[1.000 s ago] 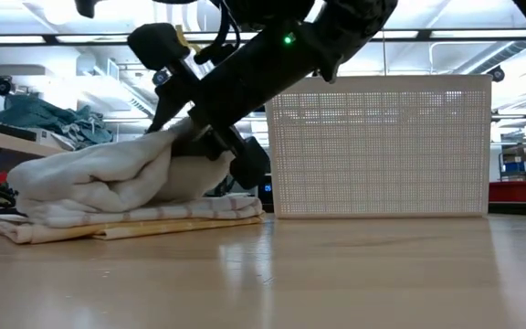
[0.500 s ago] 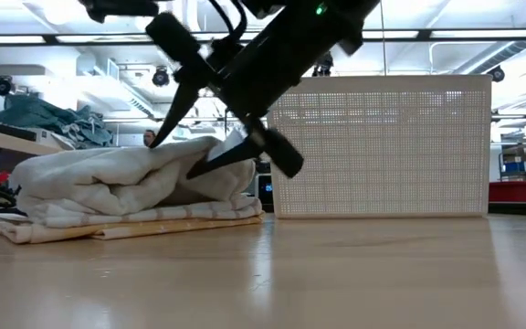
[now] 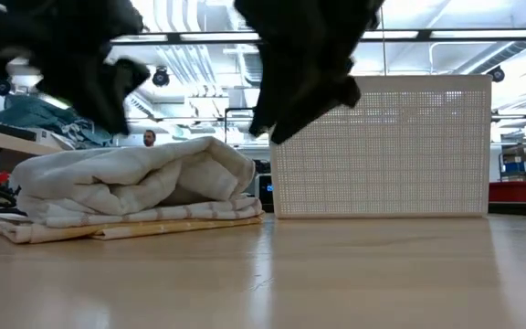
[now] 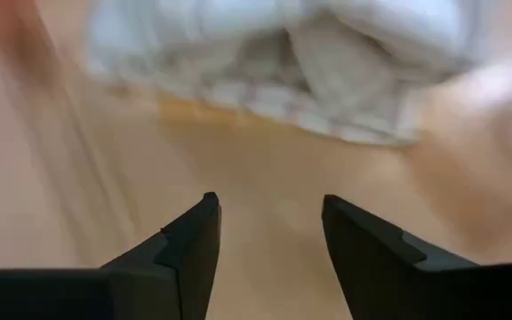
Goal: Fold towel
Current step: Stack the light gray patterned towel on top of the brown patterned towel
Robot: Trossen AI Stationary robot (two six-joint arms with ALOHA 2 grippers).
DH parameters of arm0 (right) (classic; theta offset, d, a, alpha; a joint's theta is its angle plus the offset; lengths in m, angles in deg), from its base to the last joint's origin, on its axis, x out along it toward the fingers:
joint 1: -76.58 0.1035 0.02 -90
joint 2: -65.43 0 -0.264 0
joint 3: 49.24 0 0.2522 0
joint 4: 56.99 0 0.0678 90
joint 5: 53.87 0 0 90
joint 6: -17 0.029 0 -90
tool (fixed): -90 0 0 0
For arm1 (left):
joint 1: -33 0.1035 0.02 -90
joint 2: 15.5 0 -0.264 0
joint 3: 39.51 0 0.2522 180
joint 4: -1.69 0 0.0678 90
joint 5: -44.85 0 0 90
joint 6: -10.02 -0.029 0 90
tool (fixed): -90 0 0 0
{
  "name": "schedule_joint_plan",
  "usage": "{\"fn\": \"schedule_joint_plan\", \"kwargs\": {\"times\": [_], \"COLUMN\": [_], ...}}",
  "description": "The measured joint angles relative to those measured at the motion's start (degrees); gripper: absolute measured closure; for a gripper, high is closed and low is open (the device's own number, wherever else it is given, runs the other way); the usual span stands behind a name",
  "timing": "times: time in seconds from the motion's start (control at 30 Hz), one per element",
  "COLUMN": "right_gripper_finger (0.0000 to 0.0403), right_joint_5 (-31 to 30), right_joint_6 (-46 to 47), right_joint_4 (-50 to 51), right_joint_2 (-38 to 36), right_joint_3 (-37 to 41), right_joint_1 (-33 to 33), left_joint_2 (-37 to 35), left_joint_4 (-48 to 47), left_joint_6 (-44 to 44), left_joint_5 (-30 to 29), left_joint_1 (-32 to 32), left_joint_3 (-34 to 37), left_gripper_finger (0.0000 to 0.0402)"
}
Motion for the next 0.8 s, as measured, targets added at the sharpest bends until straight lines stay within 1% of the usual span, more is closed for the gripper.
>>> {"fn": "schedule_joint_plan", "kwargs": {"times": [0.07,0.13,0.23,0.3,0.5,0.6,0.7,0.8], "right_gripper_finger": [0.0216,0.0219,0.0222,0.0225,0.0232,0.0233,0.0233,0.0233], "right_joint_5": [-1.8,-3.0,-5.8,-6.6,-6.6,-6.6,-6.6,-6.7], "right_joint_6": [-5.9,-11.5,-15.0,-16.8,-16.9,-16.9,-16.6,-16.5], "right_joint_4": [3.2,4.3,4.1,4.5,4.3,4.1,3.9,3.3], "right_joint_2": [-0.6,-1.0,-1.1,-1.1,-1.1,-1.1,-1.1,-0.6], "right_joint_3": [0.0,0.0,0.0,0.1,0.7,0.7,0.7,0.7], "right_joint_1": [0.9,2.0,3.0,3.2,3.2,3.2,3.2,3.2], "left_joint_2": [3.9,7.1,10.7,12.2,14.7,14.1,13.0,12.7], "left_joint_4": [-0.6,-1.7,-3.1,-3.1,-3.0,-5.4,-8.3,-8.5], "left_joint_6": [-0.3,0.0,0.9,1.8,4.6,5.6,5.6,5.6], "left_joint_5": [3.7,5.4,5.5,3.8,1.3,1.0,-2.7,-3.4], "left_joint_1": [-0.8,-2.1,-4.4,-5.8,-8.7,-10.0,-11.3,-12.5], "left_joint_3": [0.0,0.0,-0.1,-0.1,-0.5,-3.0,-5.9,-6.0], "left_gripper_finger": [0.0326,0.0326,0.0326,0.0326,0.0322,0.0312,0.0301,0.0285]}}
